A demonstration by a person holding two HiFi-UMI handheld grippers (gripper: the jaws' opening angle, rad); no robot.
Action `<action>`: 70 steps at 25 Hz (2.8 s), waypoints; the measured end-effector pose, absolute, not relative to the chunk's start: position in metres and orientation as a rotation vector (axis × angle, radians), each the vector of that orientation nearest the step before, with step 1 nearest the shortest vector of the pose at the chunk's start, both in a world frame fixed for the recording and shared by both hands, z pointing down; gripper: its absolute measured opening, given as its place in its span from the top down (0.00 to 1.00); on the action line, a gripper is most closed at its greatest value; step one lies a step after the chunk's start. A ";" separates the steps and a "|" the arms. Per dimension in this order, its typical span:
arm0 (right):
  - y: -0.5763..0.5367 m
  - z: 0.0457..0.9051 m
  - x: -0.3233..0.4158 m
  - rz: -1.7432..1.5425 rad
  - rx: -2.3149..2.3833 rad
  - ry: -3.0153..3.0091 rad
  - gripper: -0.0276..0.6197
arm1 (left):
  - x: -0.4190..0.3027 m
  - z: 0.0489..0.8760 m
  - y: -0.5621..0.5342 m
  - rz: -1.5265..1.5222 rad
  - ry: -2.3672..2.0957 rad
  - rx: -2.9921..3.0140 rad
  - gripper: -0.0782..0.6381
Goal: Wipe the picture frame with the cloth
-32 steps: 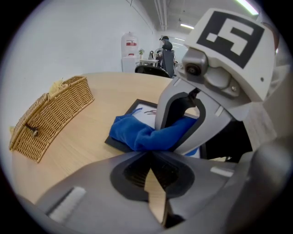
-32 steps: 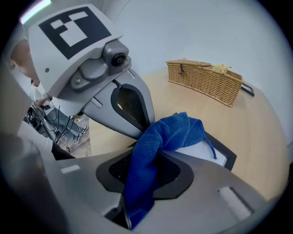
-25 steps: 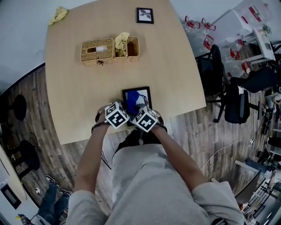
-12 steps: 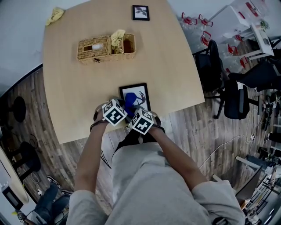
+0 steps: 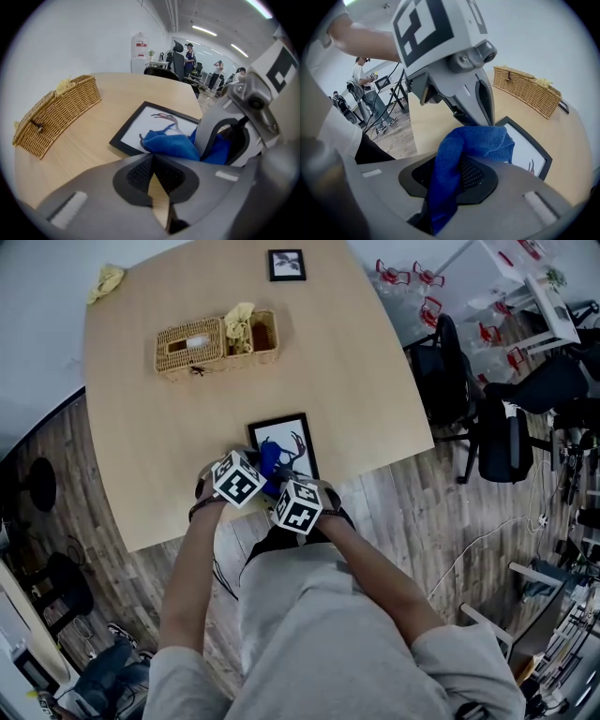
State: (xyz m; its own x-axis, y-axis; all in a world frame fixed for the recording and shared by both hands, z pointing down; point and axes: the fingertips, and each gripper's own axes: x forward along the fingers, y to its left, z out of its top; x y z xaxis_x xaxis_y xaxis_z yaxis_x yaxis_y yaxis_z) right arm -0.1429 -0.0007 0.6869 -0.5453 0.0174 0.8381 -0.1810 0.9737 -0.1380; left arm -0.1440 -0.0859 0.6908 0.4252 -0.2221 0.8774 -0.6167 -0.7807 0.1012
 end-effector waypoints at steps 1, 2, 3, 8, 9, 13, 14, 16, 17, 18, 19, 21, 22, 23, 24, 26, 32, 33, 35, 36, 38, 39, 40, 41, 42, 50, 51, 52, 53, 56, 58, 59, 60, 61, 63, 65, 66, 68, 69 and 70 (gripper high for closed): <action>0.001 0.686 -0.143 0.249 0.103 -2.136 0.81 | -0.144 0.691 -0.086 1.311 -0.714 2.275 0.82; 0.005 0.685 -0.144 0.246 0.085 -2.137 0.81 | -0.144 0.690 -0.086 1.311 -0.715 2.275 0.82; 0.009 0.684 -0.145 0.249 0.061 -2.137 0.81 | -0.144 0.690 -0.086 1.312 -0.715 2.275 0.82; 0.022 0.685 -0.149 0.257 0.036 -2.119 0.81 | -0.144 0.690 -0.087 1.304 -0.717 2.276 0.82; 0.022 0.685 -0.148 0.259 0.038 -2.119 0.81 | -0.144 0.690 -0.087 1.301 -0.719 2.275 0.82; 0.026 0.685 -0.144 0.258 0.041 -2.108 0.81 | -0.145 0.689 -0.086 1.287 -0.735 2.271 0.82; 0.027 0.686 -0.142 0.258 0.048 -2.105 0.81 | -0.144 0.689 -0.085 1.283 -0.739 2.271 0.82; 0.027 0.687 -0.136 0.256 0.069 -2.099 0.81 | -0.144 0.689 -0.086 1.268 -0.740 2.275 0.82; 0.025 0.687 -0.133 0.261 0.085 -2.098 0.81 | -0.144 0.688 -0.086 1.261 -0.739 2.277 0.82; 0.023 0.688 -0.131 0.268 0.101 -2.099 0.81 | -0.144 0.688 -0.087 1.257 -0.740 2.279 0.82; 0.021 0.688 -0.130 0.274 0.115 -2.099 0.81 | -0.145 0.688 -0.087 1.258 -0.741 2.280 0.82; 0.020 0.688 -0.124 0.280 0.136 -2.094 0.81 | -0.145 0.688 -0.087 1.264 -0.743 2.281 0.82; 0.019 0.689 -0.120 0.285 0.144 -2.092 0.81 | -0.145 0.688 -0.087 1.264 -0.743 2.279 0.82; 0.019 0.689 -0.117 0.292 0.150 -2.091 0.81 | -0.144 0.688 -0.086 1.264 -0.742 2.276 0.82; 0.018 0.689 -0.114 0.298 0.156 -2.091 0.81 | -0.145 0.688 -0.086 1.263 -0.742 2.274 0.82; 0.016 0.688 -0.108 0.308 0.169 -2.092 0.81 | -0.145 0.688 -0.086 1.265 -0.745 2.269 0.82; 0.006 0.689 -0.086 0.318 0.233 -2.094 0.81 | -0.146 0.689 -0.089 1.277 -0.764 2.245 0.82; 0.005 0.689 -0.082 0.319 0.244 -2.089 0.81 | -0.146 0.689 -0.089 1.282 -0.760 2.240 0.82; 0.003 0.690 -0.073 0.329 0.269 -2.076 0.81 | -0.146 0.690 -0.089 1.297 -0.749 2.236 0.82; 0.000 0.690 -0.068 0.337 0.284 -2.070 0.81 | -0.146 0.690 -0.090 1.302 -0.746 2.235 0.82; -0.005 0.691 -0.058 0.355 0.306 -2.055 0.81 | -0.145 0.691 -0.093 1.298 -0.754 2.233 0.82; -0.005 0.690 -0.052 0.359 0.305 -2.042 0.81 | -0.145 0.691 -0.093 1.291 -0.761 2.230 0.82; -0.003 0.689 -0.046 0.358 0.297 -2.026 0.81 | -0.145 0.692 -0.092 1.285 -0.771 2.225 0.82; -0.001 0.688 -0.040 0.355 0.290 -2.009 0.81 | -0.146 0.691 -0.090 1.283 -0.782 2.222 0.82; 0.002 0.687 -0.032 0.354 0.288 -1.993 0.81 | -0.146 0.691 -0.088 1.283 -0.794 2.221 0.82; 0.025 0.672 0.027 0.422 0.324 -1.965 0.81 | -0.143 0.683 -0.083 1.301 -0.917 2.206 0.82; 0.026 0.669 0.033 0.420 0.330 -1.970 0.81 | -0.142 0.677 -0.083 1.279 -0.947 2.201 0.82; 0.026 0.666 0.037 0.418 0.339 -1.976 0.81 | -0.139 0.670 -0.082 1.251 -0.979 2.197 0.82; 0.026 0.663 0.042 0.414 0.348 -1.981 0.81 | -0.136 0.662 -0.080 1.225 -1.009 2.194 0.82; 0.029 0.658 0.049 0.403 0.368 -1.999 0.81 | -0.128 0.646 -0.065 1.172 -1.087 2.181 0.82; 0.035 0.657 0.052 0.413 0.372 -2.009 0.81 | -0.125 0.638 -0.048 1.132 -1.137 2.156 0.82; 0.038 0.658 0.055 0.425 0.375 -2.011 0.81 | -0.125 0.635 -0.039 1.112 -1.160 2.140 0.82; 0.042 0.659 0.058 0.440 0.380 -2.011 0.81 | -0.125 0.633 -0.029 1.098 -1.179 2.126 0.82; 0.046 0.660 0.063 0.453 0.386 -2.012 0.81 | -0.124 0.630 -0.020 1.093 -1.193 2.116 0.82; 0.053 0.661 0.070 0.467 0.394 -2.020 0.81 | -0.124 0.625 -0.001 1.093 -1.224 2.103 0.82; 0.060 0.661 0.076 0.471 0.395 -2.034 0.81 | -0.121 0.615 0.013 1.077 -1.268 2.100 0.82; 0.063 0.661 0.079 0.473 0.398 -2.039 0.81 | -0.118 0.610 0.019 1.062 -1.293 2.102 0.82; 0.067 0.659 0.086 0.476 0.412 -2.052 0.81 | -0.113 0.601 0.030 1.032 -1.335 2.098 0.82; 0.068 0.656 0.088 0.472 0.421 -2.059 0.81 | -0.110 0.599 0.036 1.016 -1.348 2.087 0.82; 0.068 0.652 0.090 0.463 0.432 -2.067 0.81 | -0.107 0.596 0.043 0.999 -1.360 2.074 0.82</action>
